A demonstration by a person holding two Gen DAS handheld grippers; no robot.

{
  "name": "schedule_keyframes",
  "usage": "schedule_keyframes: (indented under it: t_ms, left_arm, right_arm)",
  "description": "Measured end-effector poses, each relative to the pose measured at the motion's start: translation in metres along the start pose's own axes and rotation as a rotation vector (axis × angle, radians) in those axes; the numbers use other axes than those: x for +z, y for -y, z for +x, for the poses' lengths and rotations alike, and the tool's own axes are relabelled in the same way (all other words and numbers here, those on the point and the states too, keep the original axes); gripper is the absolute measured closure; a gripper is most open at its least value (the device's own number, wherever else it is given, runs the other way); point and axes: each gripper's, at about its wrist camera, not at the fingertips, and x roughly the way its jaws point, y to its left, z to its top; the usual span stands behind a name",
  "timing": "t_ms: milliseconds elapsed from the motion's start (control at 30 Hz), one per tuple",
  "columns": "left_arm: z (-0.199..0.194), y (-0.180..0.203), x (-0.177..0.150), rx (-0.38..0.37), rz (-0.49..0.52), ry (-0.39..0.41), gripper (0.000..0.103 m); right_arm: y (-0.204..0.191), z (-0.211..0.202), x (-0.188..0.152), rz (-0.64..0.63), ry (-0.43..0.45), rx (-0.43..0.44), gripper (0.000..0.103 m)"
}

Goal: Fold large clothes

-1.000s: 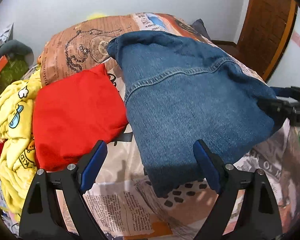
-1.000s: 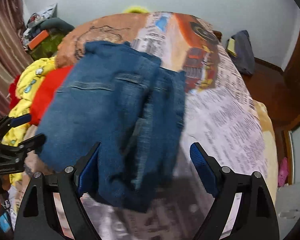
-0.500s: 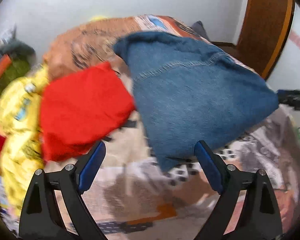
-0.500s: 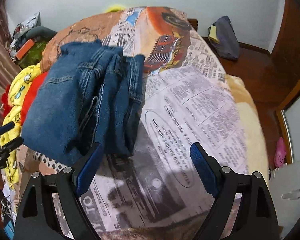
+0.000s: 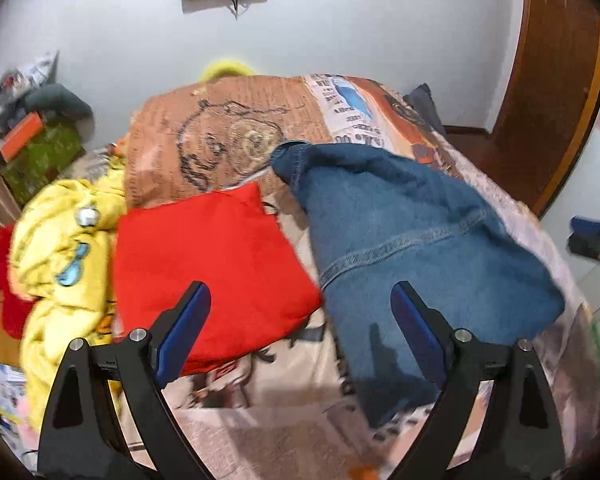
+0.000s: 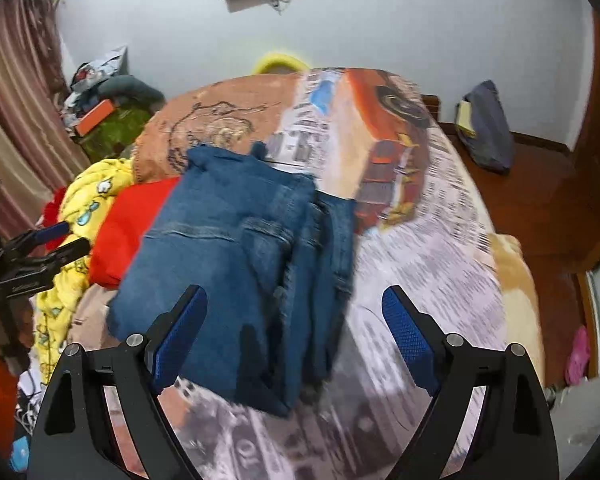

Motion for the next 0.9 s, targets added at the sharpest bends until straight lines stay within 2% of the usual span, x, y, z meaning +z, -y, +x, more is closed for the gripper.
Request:
schedule_keyframes:
  t_ms: [67, 200, 400, 500, 600, 733, 900]
  left_arm:
    - [0.015, -0.001, 0.006, -0.054, -0.029, -0.028, 0.011]
    - [0.056, -0.004, 0.013, -0.171, -0.098, -0.125, 0.011]
    - [0.113, -0.013, 0.012, -0.345, -0.228, -0.253, 0.011]
    - [0.136, -0.014, 0.012, -0.451, -0.284, -0.302, 0.011]
    - [0.153, -0.014, 0.011, -0.502, -0.313, -0.332, 0.011]
    - [0.172, -0.019, 0.01, -0.576, -0.413, -0.357, 0.01]
    - [0.175, -0.019, 0.014, -0.569, -0.426, -0.339, 0.014]
  right_arm:
    - [-0.001, 0.012, 0.005, 0.009, -0.015, 0.03, 0.016]
    - [0.006, 0.049, 0.012, 0.069, -0.099, 0.11, 0.016]
    - [0.035, 0.102, 0.011, 0.15, -0.24, 0.145, 0.016]
    - [0.051, 0.116, 0.006, 0.208, -0.289, 0.236, 0.014]
    - [0.055, 0.121, 0.005, 0.205, -0.294, 0.259, 0.005]
    - [0.055, 0.129, 0.007, 0.217, -0.312, 0.283, 0.003]
    - [0.052, 0.128, 0.01, 0.199, -0.302, 0.303, 0.004]
